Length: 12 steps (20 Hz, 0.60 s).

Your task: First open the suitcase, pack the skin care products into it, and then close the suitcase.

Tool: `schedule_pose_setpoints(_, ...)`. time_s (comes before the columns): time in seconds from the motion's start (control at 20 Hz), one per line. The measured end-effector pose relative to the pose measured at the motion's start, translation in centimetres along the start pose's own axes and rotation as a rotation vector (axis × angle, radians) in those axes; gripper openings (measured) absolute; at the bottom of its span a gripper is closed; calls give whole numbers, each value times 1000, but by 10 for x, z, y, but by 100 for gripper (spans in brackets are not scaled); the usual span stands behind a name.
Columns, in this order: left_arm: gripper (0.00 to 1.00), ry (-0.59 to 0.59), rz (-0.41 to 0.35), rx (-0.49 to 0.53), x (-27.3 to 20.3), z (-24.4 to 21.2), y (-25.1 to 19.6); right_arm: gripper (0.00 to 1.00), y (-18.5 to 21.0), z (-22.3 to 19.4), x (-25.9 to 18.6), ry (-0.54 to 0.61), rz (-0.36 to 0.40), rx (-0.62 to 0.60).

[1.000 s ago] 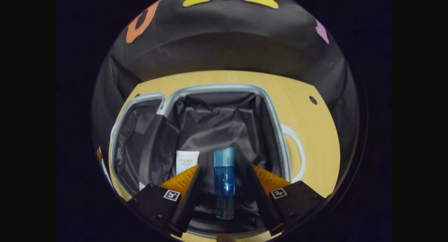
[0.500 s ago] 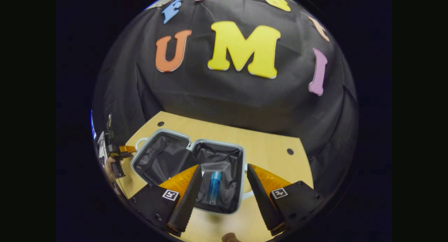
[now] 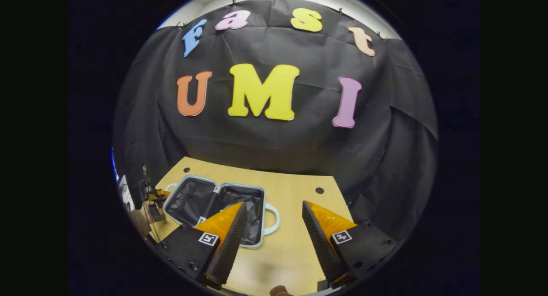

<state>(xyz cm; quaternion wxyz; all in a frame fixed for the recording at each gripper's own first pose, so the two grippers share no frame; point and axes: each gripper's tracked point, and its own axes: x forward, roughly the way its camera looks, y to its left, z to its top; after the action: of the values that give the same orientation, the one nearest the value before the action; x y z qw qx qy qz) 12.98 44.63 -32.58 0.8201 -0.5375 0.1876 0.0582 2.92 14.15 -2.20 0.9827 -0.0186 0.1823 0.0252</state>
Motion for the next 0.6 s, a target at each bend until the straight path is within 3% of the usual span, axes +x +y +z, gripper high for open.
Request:
schedule_pose_setpoints(0.05,22,0,-6,-8,-1,0,0,75,-9,0,-5,-7,-15,0)
schedule_pose_setpoints(0.25,7,33,-23,-14,-9,-2,-8,77,-32,1,-20,-28,-31,39)
schedule_pose_setpoints(0.4,3,-7,-4,137,-26,11,-33,76,-47,7,-19,-61,-11,65)
schedule_pose_setpoints(0.6,3,-76,17,280,-43,30,-106,77,-53,12,-25,-71,75,115)
